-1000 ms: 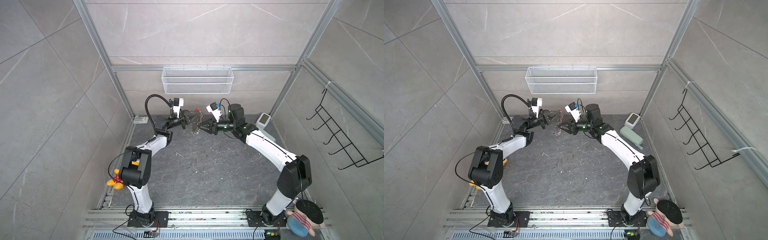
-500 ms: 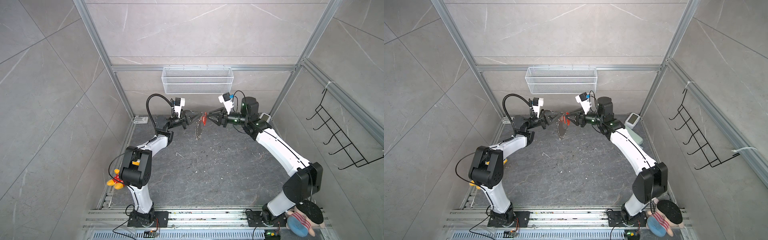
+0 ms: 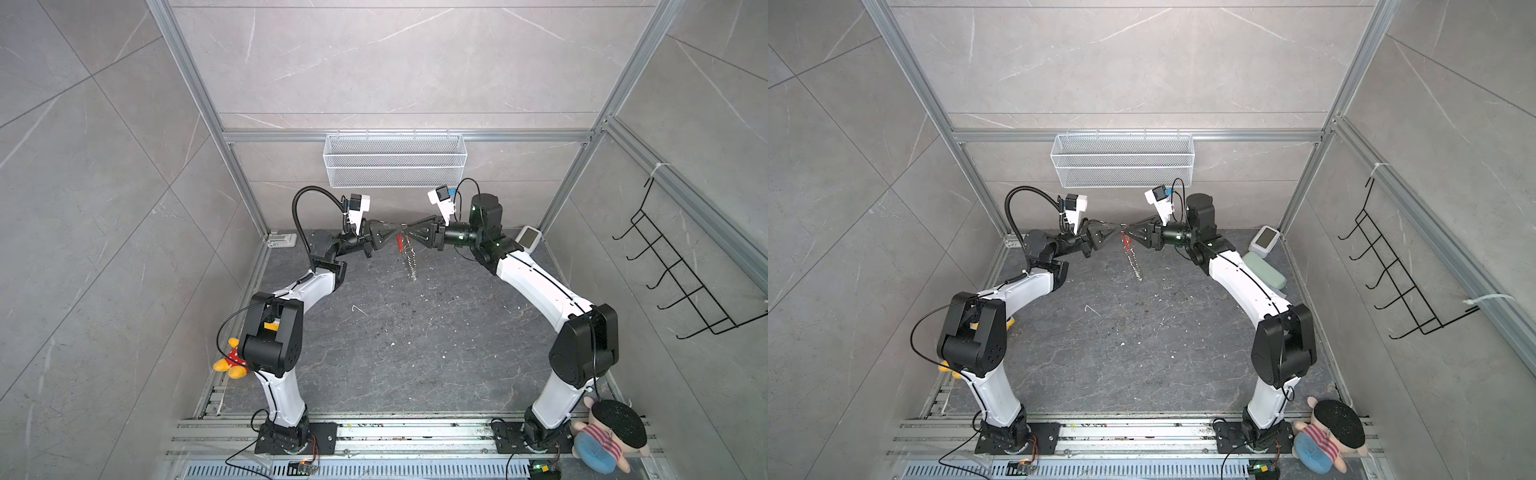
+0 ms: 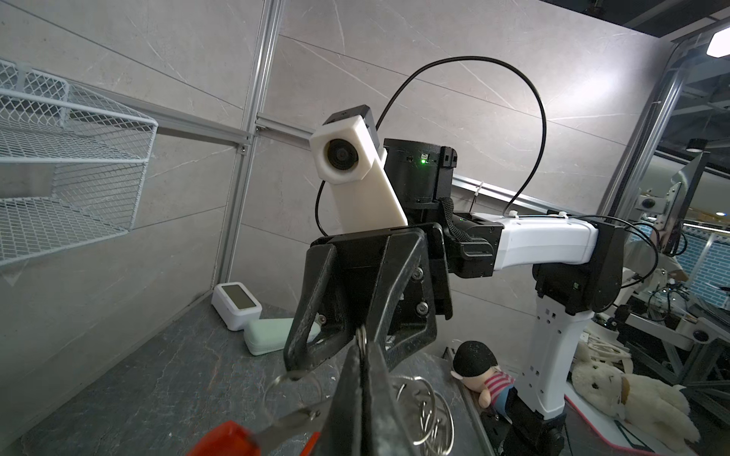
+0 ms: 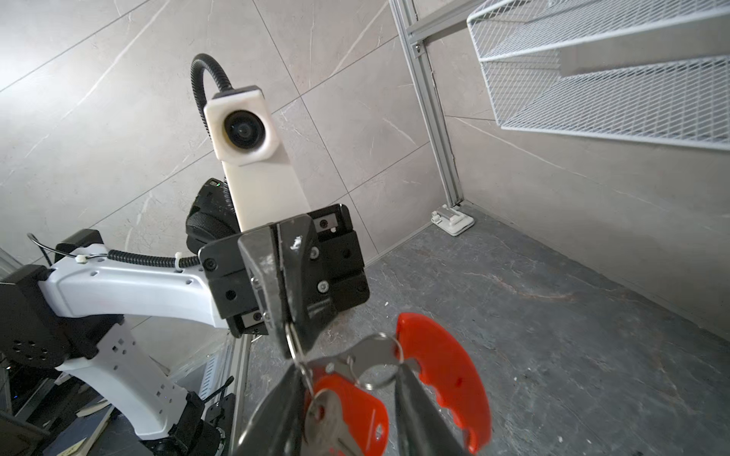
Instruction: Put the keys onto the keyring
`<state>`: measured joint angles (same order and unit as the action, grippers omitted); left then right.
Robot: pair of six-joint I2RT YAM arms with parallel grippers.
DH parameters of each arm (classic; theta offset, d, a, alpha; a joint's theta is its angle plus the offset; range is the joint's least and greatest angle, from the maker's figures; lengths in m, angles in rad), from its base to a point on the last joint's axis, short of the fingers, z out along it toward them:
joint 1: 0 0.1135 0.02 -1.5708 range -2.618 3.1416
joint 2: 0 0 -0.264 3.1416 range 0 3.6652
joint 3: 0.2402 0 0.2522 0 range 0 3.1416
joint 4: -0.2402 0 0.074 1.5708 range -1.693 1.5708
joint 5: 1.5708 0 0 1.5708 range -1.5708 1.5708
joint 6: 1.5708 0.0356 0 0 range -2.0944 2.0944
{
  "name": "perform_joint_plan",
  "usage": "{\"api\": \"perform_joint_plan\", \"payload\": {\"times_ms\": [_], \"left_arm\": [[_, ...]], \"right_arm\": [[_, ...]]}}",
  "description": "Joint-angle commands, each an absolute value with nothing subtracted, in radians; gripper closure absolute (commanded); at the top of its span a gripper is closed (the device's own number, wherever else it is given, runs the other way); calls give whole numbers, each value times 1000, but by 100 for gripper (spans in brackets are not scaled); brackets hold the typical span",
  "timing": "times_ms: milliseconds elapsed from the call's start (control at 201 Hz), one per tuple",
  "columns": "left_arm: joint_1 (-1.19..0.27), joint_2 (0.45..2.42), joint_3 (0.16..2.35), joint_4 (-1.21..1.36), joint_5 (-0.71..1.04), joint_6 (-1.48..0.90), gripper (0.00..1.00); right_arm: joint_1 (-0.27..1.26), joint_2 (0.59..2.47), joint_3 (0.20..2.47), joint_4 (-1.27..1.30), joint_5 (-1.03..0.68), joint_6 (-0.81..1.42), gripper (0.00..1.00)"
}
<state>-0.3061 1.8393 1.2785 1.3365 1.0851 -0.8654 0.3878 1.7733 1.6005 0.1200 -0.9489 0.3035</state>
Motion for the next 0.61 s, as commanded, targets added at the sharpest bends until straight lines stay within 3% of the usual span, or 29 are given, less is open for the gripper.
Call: {"api": "perform_joint_plan", "payload": {"times_ms": [0, 299, 463, 603], "left_arm": [[-311, 1840, 1328, 1413, 1101, -890, 100], [-314, 1844, 1331, 1413, 1098, -894, 100], [-317, 1851, 1336, 1413, 1099, -897, 100], [-316, 1859, 1339, 1413, 1101, -896, 100]], "right_arm": [[393, 1766, 1589, 181, -973, 339, 65], [401, 1772, 1588, 198, -979, 353, 83], [411, 1774, 1592, 201, -979, 354, 100], [413, 1769, 1590, 175, -967, 334, 100]]}}
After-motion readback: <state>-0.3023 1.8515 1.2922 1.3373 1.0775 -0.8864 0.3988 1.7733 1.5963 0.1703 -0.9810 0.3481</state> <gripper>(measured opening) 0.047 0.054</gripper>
